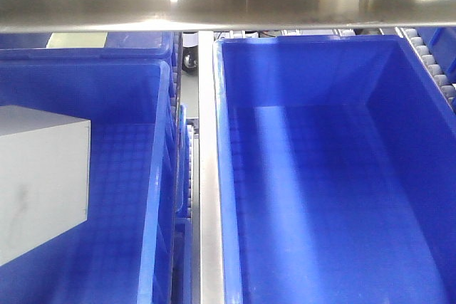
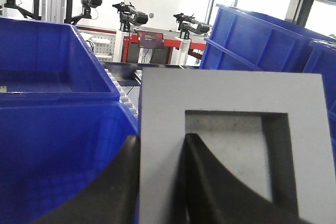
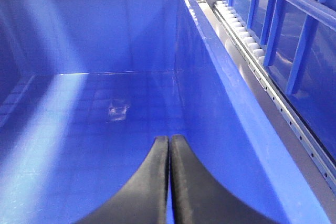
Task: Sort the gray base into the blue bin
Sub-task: 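Swing the left arm with the block over the farther blue bin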
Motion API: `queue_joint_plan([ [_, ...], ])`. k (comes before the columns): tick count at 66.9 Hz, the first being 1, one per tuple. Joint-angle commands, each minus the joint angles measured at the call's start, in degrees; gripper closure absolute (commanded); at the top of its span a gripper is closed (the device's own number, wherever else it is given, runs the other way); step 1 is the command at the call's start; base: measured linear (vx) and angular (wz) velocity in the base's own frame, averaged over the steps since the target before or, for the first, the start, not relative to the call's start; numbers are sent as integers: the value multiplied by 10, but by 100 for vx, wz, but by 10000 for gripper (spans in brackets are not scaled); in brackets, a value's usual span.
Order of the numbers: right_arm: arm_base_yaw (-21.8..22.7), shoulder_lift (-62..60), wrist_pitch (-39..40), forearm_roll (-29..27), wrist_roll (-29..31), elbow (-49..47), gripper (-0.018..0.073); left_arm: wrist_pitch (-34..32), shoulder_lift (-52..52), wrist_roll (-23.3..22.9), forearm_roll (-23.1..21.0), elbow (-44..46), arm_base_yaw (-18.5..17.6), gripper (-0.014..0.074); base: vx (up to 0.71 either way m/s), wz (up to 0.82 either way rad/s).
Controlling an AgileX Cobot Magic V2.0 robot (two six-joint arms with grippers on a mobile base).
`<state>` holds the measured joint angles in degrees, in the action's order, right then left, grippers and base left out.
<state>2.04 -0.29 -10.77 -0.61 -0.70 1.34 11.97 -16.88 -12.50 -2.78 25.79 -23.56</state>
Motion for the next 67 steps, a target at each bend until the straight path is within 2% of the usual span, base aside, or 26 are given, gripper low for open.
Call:
queue_joint_plan([
  [1,0,10,22,2,7,4,564,-64,-2,-3,-3,16,-1,594,0,0],
  [17,0,10,22,2,7,4,564,-95,-13,-3,-9,16,-2,594,0,0],
  [18,0,10,22,2,7,4,564,-115,-53,-4,-46,18,-2,594,0,0],
  [28,0,10,22,2,7,4,564,-139,-121,-4,-101,18,-16,594,0,0],
  [35,0,10,22,2,7,4,564,-178,-175,-4,-99,18,-48,594,0,0],
  [47,0,10,22,2,7,4,564,-268,-278,-4,-97,33,-130,594,0,0],
  [55,0,10,22,2,7,4,564,-268,-368,-3,-85,90,-184,594,0,0],
  [67,0,10,22,2,7,4,564,-260,-524,-3,-31,197,-247,593,0,0],
])
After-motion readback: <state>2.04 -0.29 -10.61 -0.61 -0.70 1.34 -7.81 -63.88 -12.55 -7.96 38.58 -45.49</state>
